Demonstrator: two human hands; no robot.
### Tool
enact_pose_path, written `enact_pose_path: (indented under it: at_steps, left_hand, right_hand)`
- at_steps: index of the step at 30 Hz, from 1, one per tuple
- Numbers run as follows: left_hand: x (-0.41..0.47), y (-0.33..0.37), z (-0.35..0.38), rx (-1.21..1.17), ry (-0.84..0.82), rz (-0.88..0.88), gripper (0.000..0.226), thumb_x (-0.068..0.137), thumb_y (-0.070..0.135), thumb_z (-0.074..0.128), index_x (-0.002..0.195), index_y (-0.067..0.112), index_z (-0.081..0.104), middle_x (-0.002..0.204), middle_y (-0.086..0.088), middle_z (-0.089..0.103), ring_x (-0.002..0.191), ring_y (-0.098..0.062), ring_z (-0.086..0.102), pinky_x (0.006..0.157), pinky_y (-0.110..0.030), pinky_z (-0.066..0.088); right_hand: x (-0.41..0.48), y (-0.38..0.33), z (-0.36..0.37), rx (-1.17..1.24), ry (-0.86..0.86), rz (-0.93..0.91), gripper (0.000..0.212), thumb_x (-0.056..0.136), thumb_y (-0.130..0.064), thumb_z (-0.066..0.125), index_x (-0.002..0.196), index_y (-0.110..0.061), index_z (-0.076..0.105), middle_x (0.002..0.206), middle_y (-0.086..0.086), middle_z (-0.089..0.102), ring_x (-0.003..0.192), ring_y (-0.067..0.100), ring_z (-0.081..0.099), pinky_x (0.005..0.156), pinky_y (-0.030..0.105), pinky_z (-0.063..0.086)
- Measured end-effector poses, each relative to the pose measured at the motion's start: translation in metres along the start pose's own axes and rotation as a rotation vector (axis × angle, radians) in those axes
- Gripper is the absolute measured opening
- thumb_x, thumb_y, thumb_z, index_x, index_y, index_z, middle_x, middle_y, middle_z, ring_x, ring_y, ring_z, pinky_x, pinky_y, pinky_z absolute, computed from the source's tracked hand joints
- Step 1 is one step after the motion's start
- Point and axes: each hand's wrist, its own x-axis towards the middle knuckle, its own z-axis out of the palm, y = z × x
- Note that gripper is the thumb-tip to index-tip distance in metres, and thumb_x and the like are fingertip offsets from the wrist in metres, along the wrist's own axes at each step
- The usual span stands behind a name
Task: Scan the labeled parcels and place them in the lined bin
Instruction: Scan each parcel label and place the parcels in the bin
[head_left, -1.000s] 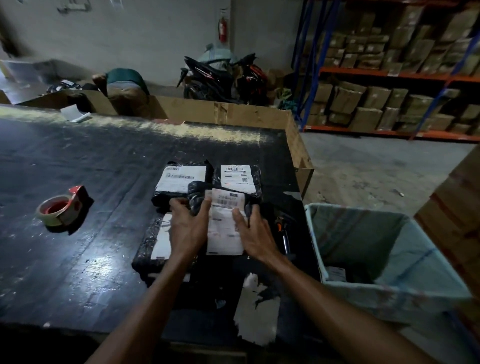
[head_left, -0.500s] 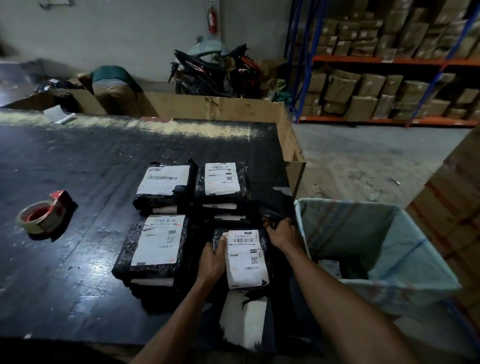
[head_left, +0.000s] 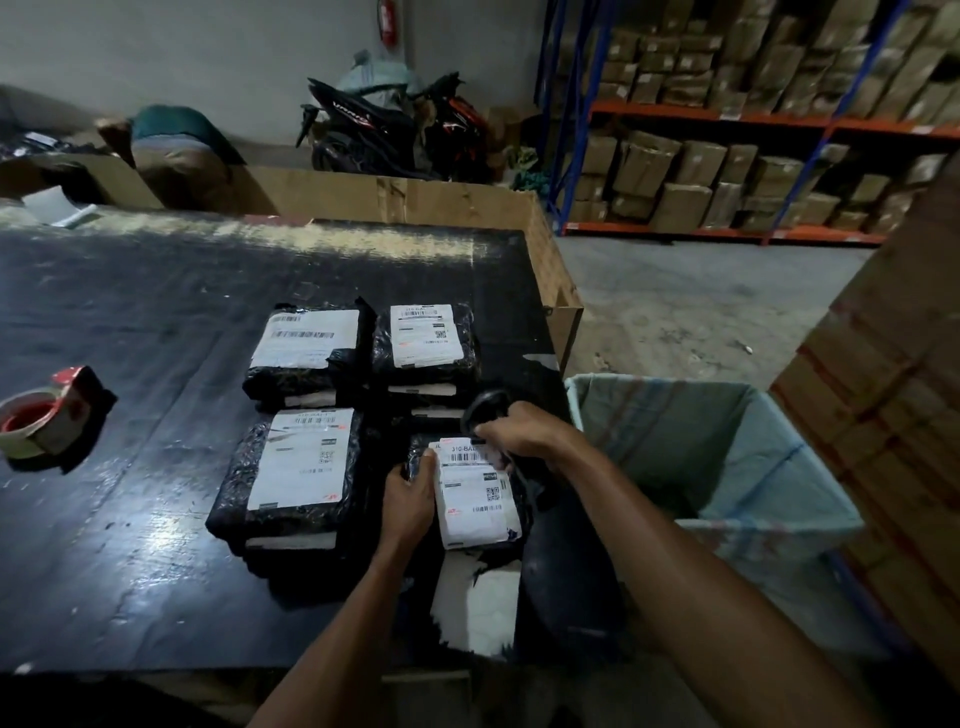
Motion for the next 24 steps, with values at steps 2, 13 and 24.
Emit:
enact_pose_path:
  at_steps: [2, 13, 24]
  left_hand:
    - [0.000, 0.002, 0.000, -0.014, 0.023, 0.000, 0.034, 0.102, 0.028, 0.056, 0.094, -0.001, 0.072, 0.077, 0.001, 0.072, 0.060, 0.003, 0.066, 0.049, -0.005, 0.044]
    - [0.004, -0.006, -0.004, 0.053, 0.037, 0.051, 0.041, 0.102, 0.036, 0.052, 0.097, 0.000, 0.070, 0.090, -0.006, 0.075, 0.083, -0.016, 0.072, 0.057, -0.020, 0.048]
    - [-0.002, -0.002, -0.005, 0.051, 0.006, 0.043, 0.042, 0.103, 0.036, 0.050, 0.094, 0.000, 0.072, 0.085, -0.001, 0.075, 0.071, 0.001, 0.068, 0.052, -0.006, 0.046]
  right_hand:
    - [-0.016, -0.011, 0.001, 0.011, -0.049, 0.013, 0.044, 0.100, -0.029, 0.057, 0.123, 0.008, 0.056, 0.104, 0.024, 0.065, 0.052, 0.021, 0.071, 0.042, 0.022, 0.049]
    - [-0.083, -0.061, -0.051, 0.040, 0.047, -0.090, 0.045, 0.103, -0.036, 0.052, 0.130, 0.000, 0.050, 0.092, 0.024, 0.065, 0.045, 0.026, 0.069, 0.038, 0.025, 0.052]
    - [-0.038, -0.020, -0.024, 0.067, 0.033, -0.040, 0.053, 0.100, -0.041, 0.055, 0.123, 0.007, 0.052, 0.086, 0.026, 0.072, 0.056, 0.031, 0.073, 0.054, 0.032, 0.058]
